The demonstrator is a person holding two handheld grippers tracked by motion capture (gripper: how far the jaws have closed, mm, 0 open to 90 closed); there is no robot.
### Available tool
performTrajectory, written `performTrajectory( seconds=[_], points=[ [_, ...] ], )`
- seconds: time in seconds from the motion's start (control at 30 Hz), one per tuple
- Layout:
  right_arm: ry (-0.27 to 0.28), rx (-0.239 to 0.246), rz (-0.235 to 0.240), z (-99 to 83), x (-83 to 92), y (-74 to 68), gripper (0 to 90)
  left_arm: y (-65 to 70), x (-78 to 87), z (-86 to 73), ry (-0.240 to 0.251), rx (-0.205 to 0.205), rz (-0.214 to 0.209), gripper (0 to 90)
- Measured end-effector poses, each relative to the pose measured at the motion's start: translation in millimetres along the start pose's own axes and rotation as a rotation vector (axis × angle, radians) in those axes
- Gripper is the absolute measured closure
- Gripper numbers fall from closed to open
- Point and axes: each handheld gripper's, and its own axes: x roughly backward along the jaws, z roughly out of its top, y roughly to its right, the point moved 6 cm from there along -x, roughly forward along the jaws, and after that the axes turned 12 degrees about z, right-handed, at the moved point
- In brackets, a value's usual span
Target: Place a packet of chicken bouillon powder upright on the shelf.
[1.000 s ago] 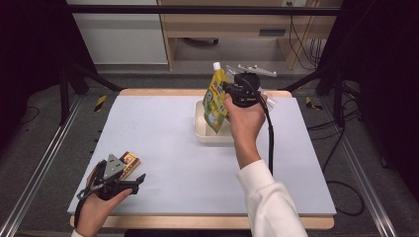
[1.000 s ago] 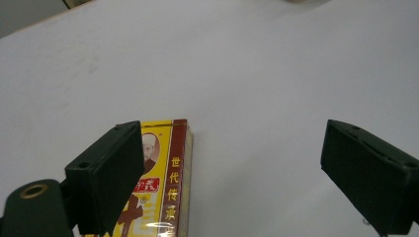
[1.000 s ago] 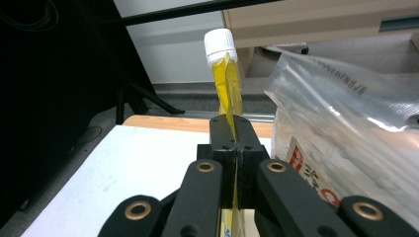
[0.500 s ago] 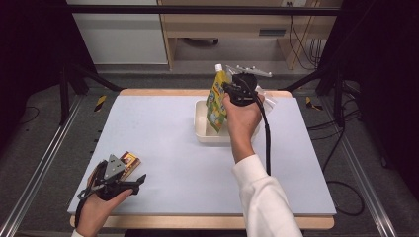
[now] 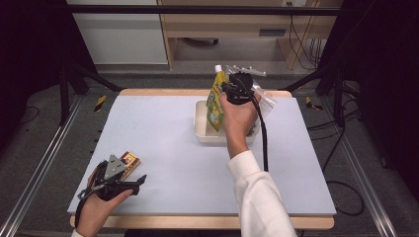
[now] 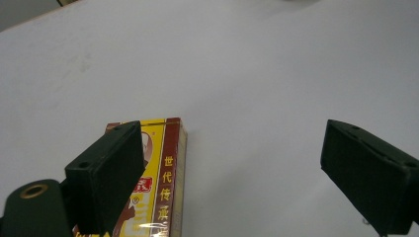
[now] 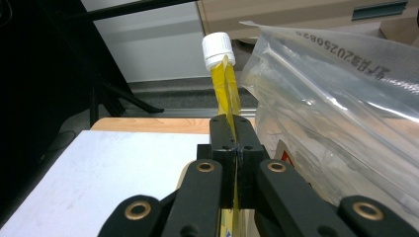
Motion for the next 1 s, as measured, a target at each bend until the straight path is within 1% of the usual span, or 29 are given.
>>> performTrajectory(
  seconds=[0.07, 0.17, 0.37, 0.43, 0.53, 0.57, 0.6, 0.67, 0.73, 0.87, 0.93, 1.0],
  points=[
    [-0.001, 0.008, -0.010, -0.8, -1.6, 0.4, 90.0, 0.3, 0.1, 0.1, 0.000, 0.001, -0.001, 9.3],
    [-0.002, 0.005, -0.017, -2.5, -3.7, 0.0, 90.0, 0.2, 0.4, 0.3, 0.000, 0.000, -0.003, 9.4],
    [-0.003, 0.008, -0.004, -10.0, -9.2, -0.7, 90.0, 0.1, 0.4, 0.2, 0.000, -0.001, -0.003, 9.4],
    [-0.003, 0.003, -0.001, -12.4, -10.2, 0.0, 90.0, 0.2, 0.4, 0.3, 0.001, -0.001, -0.003, 9.4],
    [-0.010, 0.011, 0.005, -16.0, -11.6, 0.5, 90.0, 0.8, 0.1, 0.4, 0.001, -0.003, -0.002, 9.4],
    [-0.009, 0.005, 0.011, -17.4, -12.0, 0.9, 90.0, 0.9, 0.0, 0.4, 0.001, -0.004, -0.003, 9.4],
    [-0.008, -0.002, 0.013, -18.7, -12.1, 1.6, 90.0, 1.0, -0.1, 0.5, 0.001, -0.005, -0.003, 9.4],
    [-0.014, 0.007, 0.011, -21.7, -12.6, 2.8, 90.0, 1.0, 0.0, 0.3, 0.000, -0.006, -0.004, 9.4],
    [-0.012, 0.000, 0.017, -24.5, -12.9, 3.8, 90.0, 0.9, -0.1, 0.3, 0.000, -0.006, -0.003, 9.4],
    [-0.012, 0.011, 0.022, -29.9, -12.6, 5.6, 90.0, 1.1, -0.2, 0.2, -0.001, -0.008, -0.003, 9.4],
    [-0.013, 0.004, 0.025, -32.4, -12.3, 6.8, 89.9, 1.3, -0.3, 0.2, -0.002, -0.009, -0.002, 9.4],
    [-0.016, 0.007, 0.028, -35.1, -12.4, 8.0, 89.8, 1.4, -0.4, 0.2, -0.002, -0.011, -0.002, 9.4]
  ],
)
